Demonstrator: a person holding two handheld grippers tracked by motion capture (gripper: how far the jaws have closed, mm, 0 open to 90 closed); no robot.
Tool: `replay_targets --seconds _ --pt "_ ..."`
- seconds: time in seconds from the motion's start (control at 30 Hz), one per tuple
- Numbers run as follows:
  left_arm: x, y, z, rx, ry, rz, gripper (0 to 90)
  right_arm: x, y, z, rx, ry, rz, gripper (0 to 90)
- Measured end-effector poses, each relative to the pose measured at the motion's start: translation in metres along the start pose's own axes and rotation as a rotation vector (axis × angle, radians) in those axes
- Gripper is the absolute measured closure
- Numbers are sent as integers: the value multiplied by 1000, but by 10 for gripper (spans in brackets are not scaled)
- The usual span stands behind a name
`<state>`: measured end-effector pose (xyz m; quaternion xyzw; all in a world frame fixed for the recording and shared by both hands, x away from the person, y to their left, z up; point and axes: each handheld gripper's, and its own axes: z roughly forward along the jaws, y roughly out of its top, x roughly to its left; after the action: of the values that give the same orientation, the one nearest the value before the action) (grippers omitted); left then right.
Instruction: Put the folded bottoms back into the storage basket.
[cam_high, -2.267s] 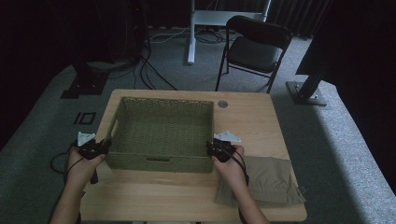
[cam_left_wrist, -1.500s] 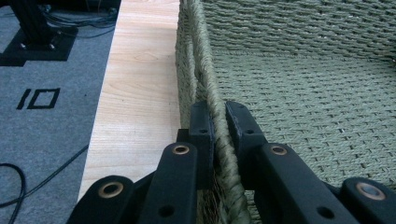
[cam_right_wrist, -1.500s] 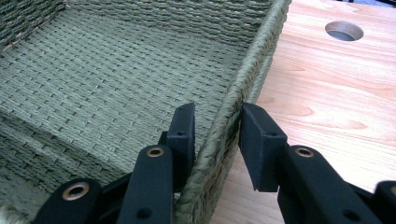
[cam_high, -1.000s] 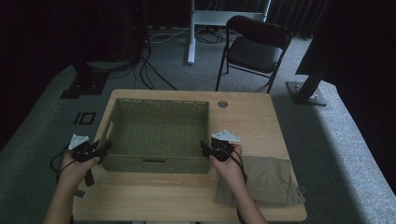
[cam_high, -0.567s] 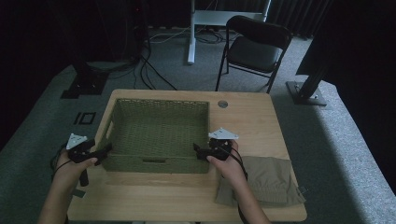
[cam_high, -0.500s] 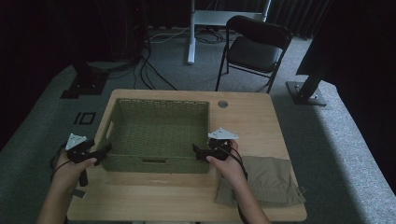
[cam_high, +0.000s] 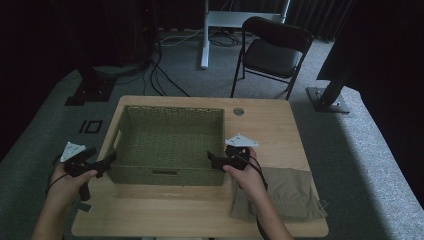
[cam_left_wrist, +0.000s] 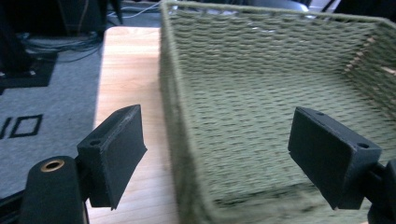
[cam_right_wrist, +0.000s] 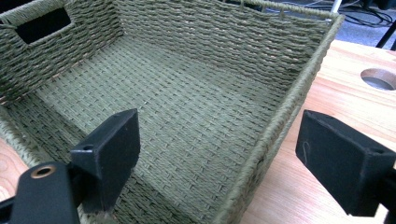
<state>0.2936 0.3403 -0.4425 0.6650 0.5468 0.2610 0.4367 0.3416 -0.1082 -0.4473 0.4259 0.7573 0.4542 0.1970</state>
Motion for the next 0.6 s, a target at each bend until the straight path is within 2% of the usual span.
replay_targets --seconds 0.27,0.6 --pt "-22 3 7 1 -59 22 191 -6 0 -10 -8 -1 -13 133" --pt "-51 4 17 9 -121 58 192 -23 -4 -26 -20 -34 8 133"
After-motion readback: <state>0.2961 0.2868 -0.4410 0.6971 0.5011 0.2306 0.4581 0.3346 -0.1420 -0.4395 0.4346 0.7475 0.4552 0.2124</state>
